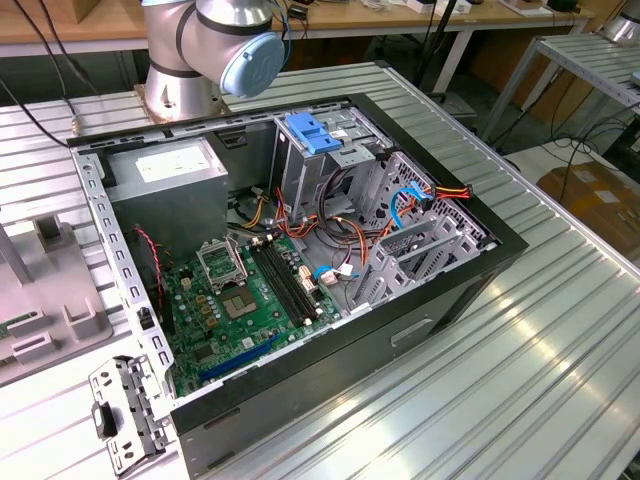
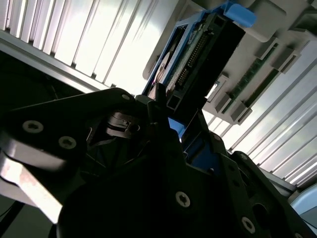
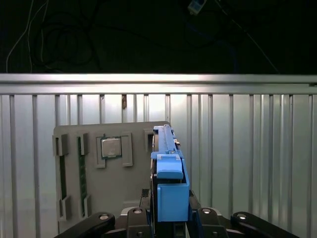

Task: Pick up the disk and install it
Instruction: 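Pick up the disk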

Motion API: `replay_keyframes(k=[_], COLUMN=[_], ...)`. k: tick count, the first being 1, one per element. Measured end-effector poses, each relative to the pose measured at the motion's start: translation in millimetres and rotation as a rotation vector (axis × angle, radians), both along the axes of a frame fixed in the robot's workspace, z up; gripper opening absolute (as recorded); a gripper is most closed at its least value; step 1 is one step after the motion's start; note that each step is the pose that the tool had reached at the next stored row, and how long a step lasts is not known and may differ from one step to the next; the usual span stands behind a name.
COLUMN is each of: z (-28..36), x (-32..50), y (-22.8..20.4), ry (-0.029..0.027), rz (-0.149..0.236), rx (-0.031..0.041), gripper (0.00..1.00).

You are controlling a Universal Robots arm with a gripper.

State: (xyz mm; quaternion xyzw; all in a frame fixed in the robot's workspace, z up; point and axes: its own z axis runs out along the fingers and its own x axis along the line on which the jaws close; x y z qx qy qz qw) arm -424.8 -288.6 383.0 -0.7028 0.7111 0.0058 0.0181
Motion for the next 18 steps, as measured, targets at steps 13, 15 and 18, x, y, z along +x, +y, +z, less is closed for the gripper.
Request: replay_keyframes(k=[13, 15, 18], z=[19.8, 22.7, 27.1], x=[0.0, 0.0, 0.0], y=[0.0, 0.0, 0.0], ry=[-0.0001, -0.0002, -0.0002], rz=[0.000, 0.000, 0.000], rx=[0.0053, 0.0062, 0.0075], gripper=[0.37, 0.37, 0.37])
